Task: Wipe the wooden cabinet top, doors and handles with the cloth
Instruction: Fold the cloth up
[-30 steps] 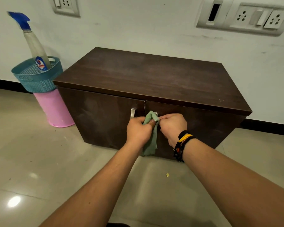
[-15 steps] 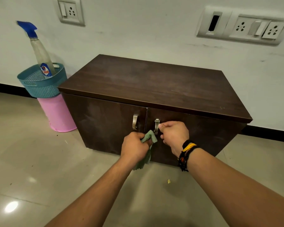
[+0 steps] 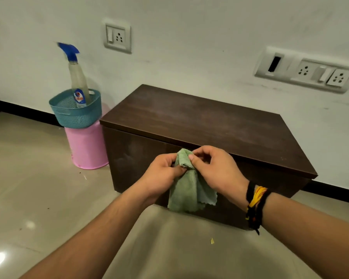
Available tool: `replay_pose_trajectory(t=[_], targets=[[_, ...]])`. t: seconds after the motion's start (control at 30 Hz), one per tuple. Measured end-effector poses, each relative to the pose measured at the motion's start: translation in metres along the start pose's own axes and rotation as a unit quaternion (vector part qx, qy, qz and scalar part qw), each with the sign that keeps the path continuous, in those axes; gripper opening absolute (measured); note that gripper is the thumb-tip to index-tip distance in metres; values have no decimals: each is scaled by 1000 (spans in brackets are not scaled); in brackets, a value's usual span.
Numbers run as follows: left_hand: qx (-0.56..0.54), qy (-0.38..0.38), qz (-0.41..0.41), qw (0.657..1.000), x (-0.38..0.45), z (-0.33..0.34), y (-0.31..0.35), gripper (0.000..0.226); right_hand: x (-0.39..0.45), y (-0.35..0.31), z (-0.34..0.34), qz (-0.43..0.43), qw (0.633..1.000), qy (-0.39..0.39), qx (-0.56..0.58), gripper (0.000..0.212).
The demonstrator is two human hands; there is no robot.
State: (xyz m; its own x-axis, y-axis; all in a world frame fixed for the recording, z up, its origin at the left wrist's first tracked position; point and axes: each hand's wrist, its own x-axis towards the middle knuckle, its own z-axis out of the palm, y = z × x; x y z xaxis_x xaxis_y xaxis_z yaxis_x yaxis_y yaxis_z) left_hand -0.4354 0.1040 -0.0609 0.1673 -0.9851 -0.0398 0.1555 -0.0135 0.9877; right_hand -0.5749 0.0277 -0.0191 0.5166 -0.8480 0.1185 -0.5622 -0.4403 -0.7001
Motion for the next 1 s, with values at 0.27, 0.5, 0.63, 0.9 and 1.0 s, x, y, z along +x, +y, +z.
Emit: replay_pose_trajectory(t=[0.27, 0.5, 0.63, 0.9, 1.0], targets=[[-137, 70, 52, 987, 3, -3, 86, 29, 28, -68, -44, -14, 998, -60, -22, 52], [10, -11, 118, 993, -6, 3, 162, 50, 51, -119, -88, -90, 994, -54, 14, 30], [40, 51, 103, 993, -21, -6, 209, 27, 57, -146, -132, -145, 986, -57, 60, 33], [86, 86, 93, 988, -36, 12, 270, 21, 50, -151, -203, -182, 948, -151, 215, 17], [154, 135, 114, 972, -30, 34, 274, 21, 50, -133, -210, -141, 924, -187, 303, 7]])
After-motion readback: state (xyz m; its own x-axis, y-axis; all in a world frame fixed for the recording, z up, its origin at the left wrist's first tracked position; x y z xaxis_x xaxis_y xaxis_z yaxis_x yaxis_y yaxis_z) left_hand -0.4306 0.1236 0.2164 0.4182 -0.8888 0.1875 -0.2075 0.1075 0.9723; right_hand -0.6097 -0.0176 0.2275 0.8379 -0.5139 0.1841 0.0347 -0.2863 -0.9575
